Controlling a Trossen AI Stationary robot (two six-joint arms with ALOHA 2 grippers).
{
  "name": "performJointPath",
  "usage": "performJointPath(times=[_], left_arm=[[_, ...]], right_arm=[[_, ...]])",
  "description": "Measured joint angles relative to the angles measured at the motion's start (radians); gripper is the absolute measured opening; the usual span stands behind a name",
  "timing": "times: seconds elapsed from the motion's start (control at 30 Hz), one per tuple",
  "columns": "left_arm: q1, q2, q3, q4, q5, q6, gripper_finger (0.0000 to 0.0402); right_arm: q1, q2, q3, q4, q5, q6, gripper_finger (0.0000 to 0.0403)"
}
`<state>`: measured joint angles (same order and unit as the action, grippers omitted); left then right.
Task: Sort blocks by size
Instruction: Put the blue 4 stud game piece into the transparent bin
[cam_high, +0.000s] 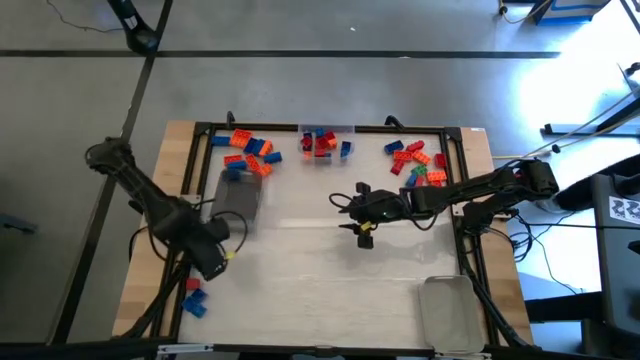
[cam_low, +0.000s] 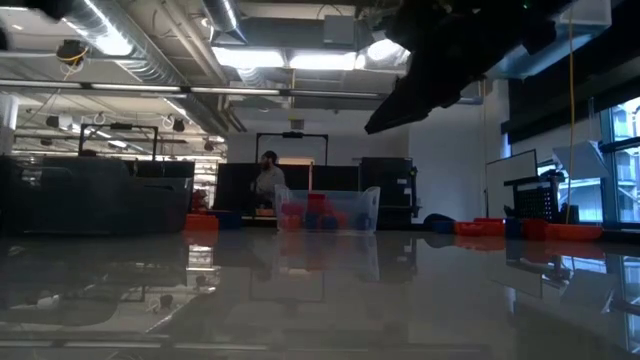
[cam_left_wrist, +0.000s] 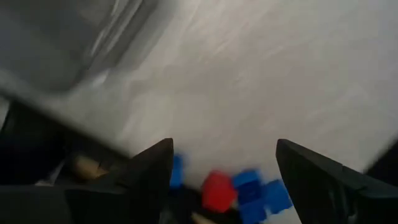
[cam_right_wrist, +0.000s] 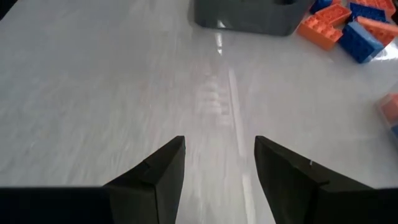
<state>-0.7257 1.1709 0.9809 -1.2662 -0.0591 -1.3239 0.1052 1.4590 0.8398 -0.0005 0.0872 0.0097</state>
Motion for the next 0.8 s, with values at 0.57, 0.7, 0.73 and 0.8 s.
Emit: performJointPath(times=[0.57, 0.7, 0.73, 0.8], left_arm=[[-0.18, 0.083, -0.279, 0.147, 0.207, -0.323, 0.0264], [-0.18, 0.1, -0.318, 0.162, 0.22, -0.319, 0.0264], [-0.18, 0.103, -0.328, 0.172, 0.22, -0.318, 0.0264], [-0.18, 0.108, -0.345, 0.218, 0.22, -0.305, 0.0264]], right_arm=[[0.0, 0.0, -0.004, -0.003, 0.0, 0.007, 0.0193], [0.0, 0.0, -0.004, -0.002, 0.0, 0.017, 0.0193], [0.0, 0.0, -0.004, -0.002, 0.0, 0.017, 0.0193], [0.0, 0.0, -0.004, -0.002, 0.0, 0.018, 0.0193]])
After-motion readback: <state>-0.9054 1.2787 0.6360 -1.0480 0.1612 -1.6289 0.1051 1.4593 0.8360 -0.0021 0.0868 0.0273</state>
